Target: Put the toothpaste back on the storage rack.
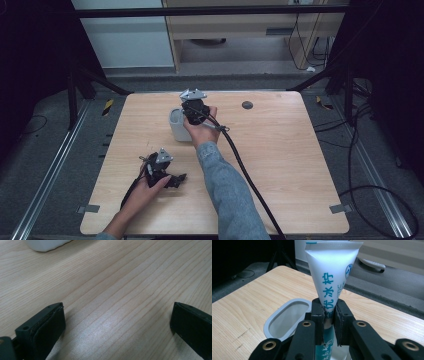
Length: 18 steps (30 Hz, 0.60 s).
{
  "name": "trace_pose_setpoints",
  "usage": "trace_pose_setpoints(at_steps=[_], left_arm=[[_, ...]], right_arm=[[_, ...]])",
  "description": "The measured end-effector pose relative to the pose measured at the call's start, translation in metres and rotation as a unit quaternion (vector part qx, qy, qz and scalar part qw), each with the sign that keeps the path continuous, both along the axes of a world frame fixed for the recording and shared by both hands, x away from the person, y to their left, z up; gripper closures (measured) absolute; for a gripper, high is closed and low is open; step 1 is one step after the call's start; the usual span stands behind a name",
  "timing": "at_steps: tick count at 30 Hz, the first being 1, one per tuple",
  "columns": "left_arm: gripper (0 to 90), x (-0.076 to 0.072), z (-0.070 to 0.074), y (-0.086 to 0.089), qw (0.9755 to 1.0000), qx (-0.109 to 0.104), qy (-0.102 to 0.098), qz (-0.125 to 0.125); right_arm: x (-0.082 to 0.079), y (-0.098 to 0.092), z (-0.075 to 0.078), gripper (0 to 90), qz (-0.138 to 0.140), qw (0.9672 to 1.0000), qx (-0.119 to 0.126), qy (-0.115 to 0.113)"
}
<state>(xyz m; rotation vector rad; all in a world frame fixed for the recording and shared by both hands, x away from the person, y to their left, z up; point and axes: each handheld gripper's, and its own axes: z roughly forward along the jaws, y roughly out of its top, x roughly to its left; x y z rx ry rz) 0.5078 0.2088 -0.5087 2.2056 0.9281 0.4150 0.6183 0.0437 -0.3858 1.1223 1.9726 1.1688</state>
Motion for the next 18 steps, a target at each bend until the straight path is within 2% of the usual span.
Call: trace_pose_setpoints(at_steps=[18], left_arm=[[0.0, 0.0001, 0.0000, 0.0000, 1.0000, 0.000, 0.000, 0.000]], right_arm=[[-0.0010, -0.0031, -0.0065, 79.5, 0.004, 0.9998, -0.012, 0.016]])
